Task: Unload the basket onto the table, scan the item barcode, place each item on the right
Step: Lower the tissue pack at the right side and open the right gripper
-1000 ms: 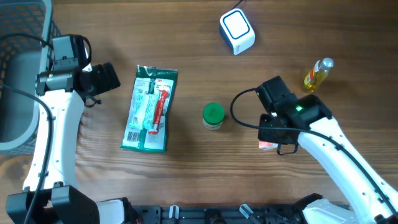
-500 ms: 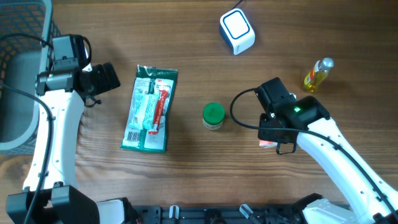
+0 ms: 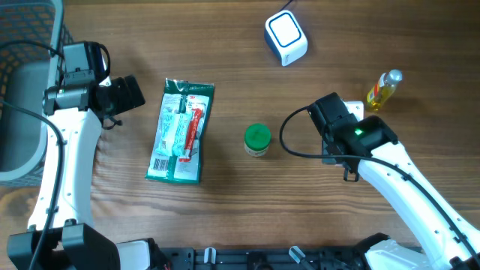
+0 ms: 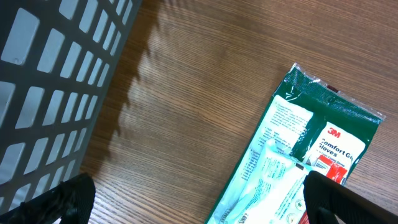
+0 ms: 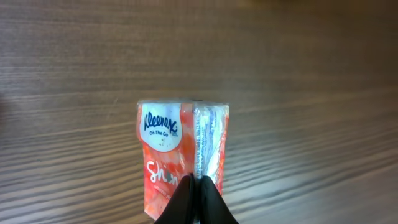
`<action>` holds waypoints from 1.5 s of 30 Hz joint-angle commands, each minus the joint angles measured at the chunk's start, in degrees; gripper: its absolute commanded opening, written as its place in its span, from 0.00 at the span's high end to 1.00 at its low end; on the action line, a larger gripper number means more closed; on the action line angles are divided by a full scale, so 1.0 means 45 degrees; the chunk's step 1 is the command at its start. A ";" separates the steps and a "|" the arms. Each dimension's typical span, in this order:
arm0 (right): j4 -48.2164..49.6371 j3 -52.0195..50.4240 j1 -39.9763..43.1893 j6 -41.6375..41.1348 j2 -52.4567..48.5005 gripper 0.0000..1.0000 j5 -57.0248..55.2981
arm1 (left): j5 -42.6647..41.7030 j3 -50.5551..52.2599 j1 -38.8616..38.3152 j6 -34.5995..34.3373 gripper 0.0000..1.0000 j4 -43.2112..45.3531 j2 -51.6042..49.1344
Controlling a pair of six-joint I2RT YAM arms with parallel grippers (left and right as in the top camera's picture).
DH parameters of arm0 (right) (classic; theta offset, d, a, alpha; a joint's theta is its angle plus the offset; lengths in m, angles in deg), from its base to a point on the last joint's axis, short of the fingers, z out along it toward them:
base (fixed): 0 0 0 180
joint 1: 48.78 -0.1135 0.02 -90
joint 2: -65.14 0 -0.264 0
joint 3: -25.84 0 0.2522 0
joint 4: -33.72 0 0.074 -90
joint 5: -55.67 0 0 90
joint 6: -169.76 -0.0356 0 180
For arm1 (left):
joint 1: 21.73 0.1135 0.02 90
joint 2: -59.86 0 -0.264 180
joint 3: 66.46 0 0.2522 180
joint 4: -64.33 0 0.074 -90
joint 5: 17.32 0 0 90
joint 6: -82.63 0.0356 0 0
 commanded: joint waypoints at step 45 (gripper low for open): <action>0.3944 -0.0272 0.1360 0.0223 -0.0583 0.43 0.7985 | 0.0112 -0.0010 0.0034 -0.0117 0.00 0.0029 -0.0039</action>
